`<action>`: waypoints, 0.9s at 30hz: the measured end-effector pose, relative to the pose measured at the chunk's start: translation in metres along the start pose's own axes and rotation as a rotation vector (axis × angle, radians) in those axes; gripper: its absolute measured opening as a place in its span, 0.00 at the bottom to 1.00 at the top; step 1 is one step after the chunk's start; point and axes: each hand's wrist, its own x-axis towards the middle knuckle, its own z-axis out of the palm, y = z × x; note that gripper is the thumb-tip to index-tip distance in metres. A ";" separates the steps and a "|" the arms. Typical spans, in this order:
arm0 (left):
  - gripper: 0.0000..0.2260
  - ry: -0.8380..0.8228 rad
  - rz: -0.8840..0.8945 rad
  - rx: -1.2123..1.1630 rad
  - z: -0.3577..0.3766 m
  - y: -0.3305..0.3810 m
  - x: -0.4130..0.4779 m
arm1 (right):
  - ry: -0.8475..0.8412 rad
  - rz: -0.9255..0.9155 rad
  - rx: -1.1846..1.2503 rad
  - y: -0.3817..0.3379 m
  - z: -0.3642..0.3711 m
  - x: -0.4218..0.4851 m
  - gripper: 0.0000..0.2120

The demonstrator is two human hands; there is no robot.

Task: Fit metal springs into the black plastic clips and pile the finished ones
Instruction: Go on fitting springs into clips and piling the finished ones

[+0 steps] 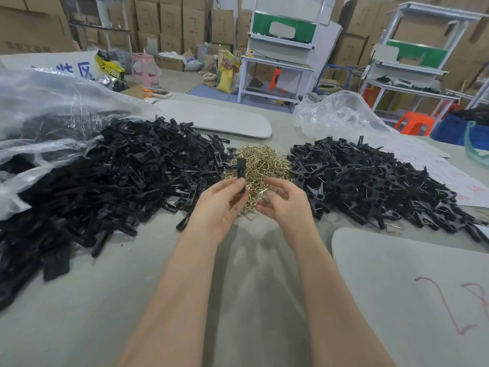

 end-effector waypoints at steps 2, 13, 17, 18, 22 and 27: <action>0.04 -0.045 0.005 0.055 0.002 -0.001 -0.001 | 0.011 -0.018 0.004 -0.002 0.000 -0.001 0.11; 0.03 -0.109 -0.013 0.115 0.007 -0.006 -0.004 | -0.026 -0.118 -0.241 -0.001 0.002 -0.002 0.15; 0.03 -0.096 -0.013 0.129 0.006 -0.007 -0.003 | -0.040 -0.136 -0.241 -0.003 0.002 -0.004 0.18; 0.04 -0.098 -0.018 0.113 0.006 -0.007 -0.003 | -0.018 -0.117 -0.196 -0.002 0.002 -0.004 0.16; 0.04 -0.094 -0.055 0.033 0.005 -0.005 -0.002 | -0.025 0.012 0.038 -0.004 0.002 -0.004 0.06; 0.03 -0.026 -0.005 0.044 0.006 -0.005 -0.001 | 0.121 -0.193 -0.253 0.003 0.001 -0.002 0.04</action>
